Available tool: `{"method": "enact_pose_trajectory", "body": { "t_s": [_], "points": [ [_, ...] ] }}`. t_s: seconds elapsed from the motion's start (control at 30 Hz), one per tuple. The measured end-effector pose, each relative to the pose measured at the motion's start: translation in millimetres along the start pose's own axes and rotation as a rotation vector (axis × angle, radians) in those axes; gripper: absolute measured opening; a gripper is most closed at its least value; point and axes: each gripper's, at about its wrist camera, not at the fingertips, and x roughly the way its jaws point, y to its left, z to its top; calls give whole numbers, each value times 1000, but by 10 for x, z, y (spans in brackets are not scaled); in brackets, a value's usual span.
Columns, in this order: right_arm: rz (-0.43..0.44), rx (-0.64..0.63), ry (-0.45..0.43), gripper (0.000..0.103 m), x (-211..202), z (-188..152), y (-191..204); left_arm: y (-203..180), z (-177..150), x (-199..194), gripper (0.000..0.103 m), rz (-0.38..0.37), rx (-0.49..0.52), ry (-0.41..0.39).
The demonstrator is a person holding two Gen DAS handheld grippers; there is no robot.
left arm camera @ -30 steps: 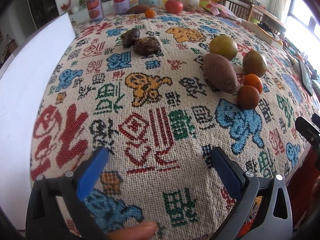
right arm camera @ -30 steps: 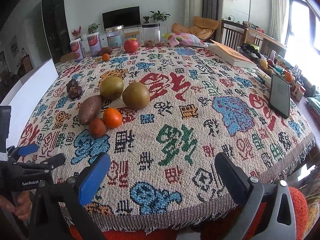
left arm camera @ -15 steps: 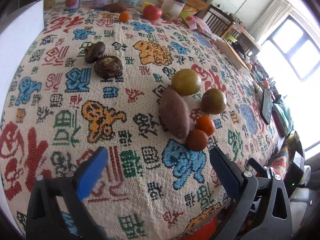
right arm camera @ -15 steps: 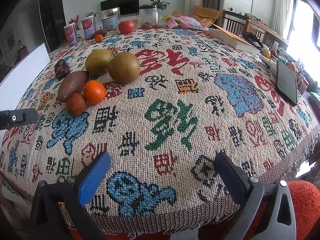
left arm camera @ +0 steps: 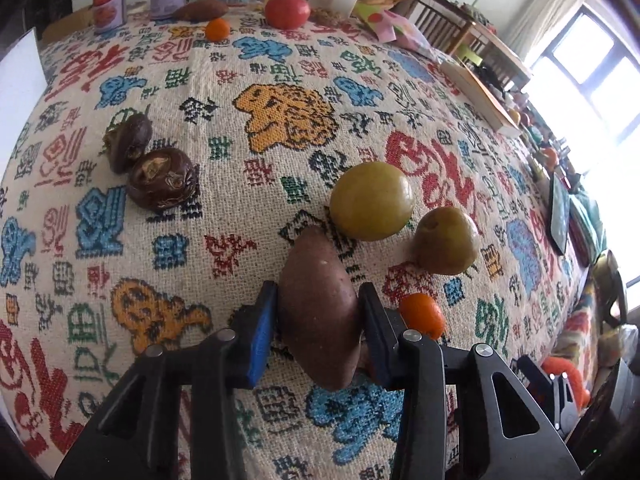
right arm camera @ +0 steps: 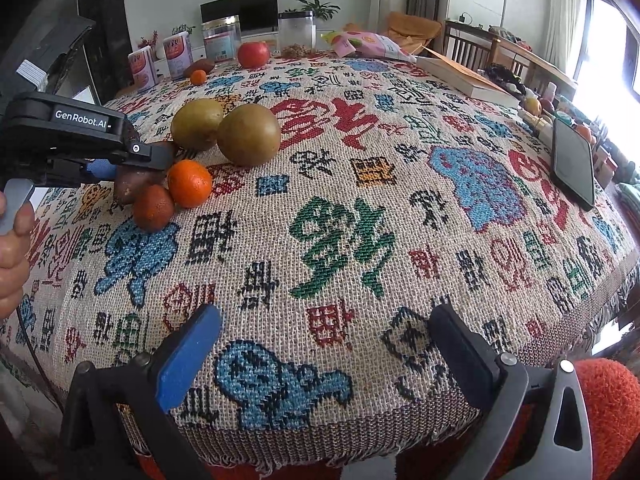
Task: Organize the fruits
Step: 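Reach both grippers toward the sweet potato and the small tangerine, then grasp the sweet potato with the left gripper while the right gripper grasps the small tangerine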
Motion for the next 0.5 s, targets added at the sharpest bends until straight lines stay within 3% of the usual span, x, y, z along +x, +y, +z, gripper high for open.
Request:
{"method": "enact_pose_trajectory", "body": {
  "t_s": [0.17, 0.23, 0.37, 0.5],
  "points": [
    [31, 18, 3, 103, -24, 15, -25, 315, -303, -341, 42, 41, 36, -15],
    [116, 23, -14, 102, -82, 23, -5, 445, -466, -497, 42, 72, 50, -33],
    [296, 13, -18, 74, -149, 42, 199, 617, -762, -607, 42, 123, 71, -51],
    [403, 16, 14, 62, -25, 177, 449, 675, -900, -584, 45, 131, 83, -73]
  ]
}}
